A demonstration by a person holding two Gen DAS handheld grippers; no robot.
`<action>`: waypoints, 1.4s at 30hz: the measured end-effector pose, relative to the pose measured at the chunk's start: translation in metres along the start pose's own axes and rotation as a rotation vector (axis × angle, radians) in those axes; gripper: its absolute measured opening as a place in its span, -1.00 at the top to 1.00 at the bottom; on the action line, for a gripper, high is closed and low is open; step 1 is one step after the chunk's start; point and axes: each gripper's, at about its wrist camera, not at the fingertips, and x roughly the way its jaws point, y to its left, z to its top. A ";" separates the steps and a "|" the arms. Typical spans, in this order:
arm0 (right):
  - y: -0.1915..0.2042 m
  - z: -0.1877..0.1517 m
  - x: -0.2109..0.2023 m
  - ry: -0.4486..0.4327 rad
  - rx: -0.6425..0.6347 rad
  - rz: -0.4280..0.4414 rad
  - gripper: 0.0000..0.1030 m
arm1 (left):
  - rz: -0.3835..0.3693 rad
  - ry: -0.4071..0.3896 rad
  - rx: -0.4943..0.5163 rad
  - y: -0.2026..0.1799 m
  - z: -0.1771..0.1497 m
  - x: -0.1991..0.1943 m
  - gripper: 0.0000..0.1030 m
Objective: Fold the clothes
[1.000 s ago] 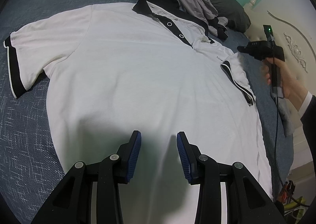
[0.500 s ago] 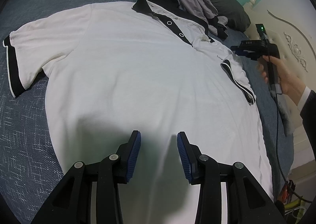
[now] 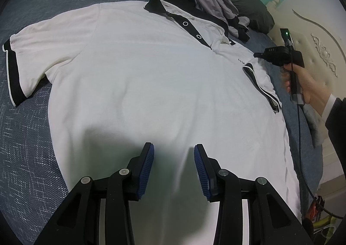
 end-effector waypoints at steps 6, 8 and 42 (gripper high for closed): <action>-0.004 0.002 -0.001 -0.014 0.009 -0.038 0.97 | 0.000 -0.001 0.001 0.001 -0.002 -0.001 0.18; -0.002 0.002 0.005 -0.004 0.001 -0.044 0.97 | 0.000 -0.001 0.000 0.001 -0.002 -0.001 0.18; 0.091 -0.069 -0.057 -0.011 -0.199 0.147 0.43 | -0.008 0.008 -0.008 -0.003 -0.002 -0.001 0.02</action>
